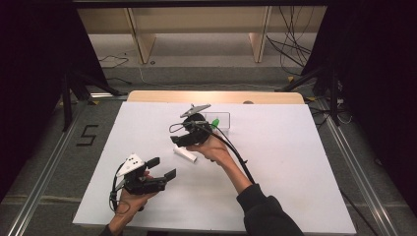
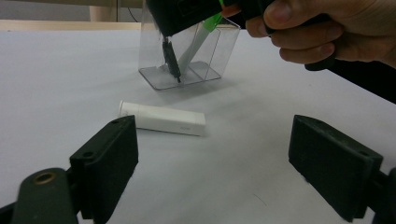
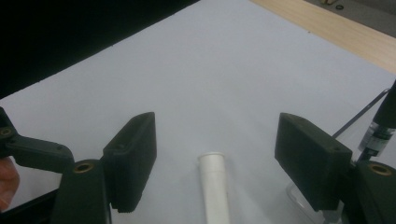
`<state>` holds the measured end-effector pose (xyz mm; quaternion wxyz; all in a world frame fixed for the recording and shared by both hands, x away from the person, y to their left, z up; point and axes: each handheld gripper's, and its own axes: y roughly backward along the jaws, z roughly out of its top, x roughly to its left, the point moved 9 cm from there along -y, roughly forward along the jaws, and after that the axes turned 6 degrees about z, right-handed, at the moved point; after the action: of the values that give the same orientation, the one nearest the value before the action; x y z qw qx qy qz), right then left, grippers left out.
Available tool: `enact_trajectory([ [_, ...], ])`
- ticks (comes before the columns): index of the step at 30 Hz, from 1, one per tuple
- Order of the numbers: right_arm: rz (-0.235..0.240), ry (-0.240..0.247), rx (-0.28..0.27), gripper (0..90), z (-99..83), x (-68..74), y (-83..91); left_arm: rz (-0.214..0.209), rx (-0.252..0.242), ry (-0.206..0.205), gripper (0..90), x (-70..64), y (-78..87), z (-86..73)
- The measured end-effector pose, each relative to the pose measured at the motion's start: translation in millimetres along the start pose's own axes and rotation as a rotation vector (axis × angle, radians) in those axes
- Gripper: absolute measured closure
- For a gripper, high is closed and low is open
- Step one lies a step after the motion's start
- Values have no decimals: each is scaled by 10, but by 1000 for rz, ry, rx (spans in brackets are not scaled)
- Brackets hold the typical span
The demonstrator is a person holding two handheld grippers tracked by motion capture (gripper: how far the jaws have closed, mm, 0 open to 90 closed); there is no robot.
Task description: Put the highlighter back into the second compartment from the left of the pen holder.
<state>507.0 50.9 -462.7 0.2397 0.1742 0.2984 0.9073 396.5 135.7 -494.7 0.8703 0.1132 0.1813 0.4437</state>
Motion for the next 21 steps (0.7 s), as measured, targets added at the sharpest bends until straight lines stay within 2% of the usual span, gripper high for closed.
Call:
enact_trajectory([
  [3, 7, -12, 22, 299, -40, -10, -60, 7, -6, -3, 157, 7, 4, 7],
  [10, 30, -6, 83, 297, -135, -5, -183, 7, -12, 0, 157, 6, 6, 13],
  [12, 31, 10, 99, 297, -157, -15, -215, 6, -12, -3, 157, 4, 8, 13],
  [21, 38, 2, 140, 297, -221, -24, -316, 10, -26, -1, 157, 16, 19, 30],
])
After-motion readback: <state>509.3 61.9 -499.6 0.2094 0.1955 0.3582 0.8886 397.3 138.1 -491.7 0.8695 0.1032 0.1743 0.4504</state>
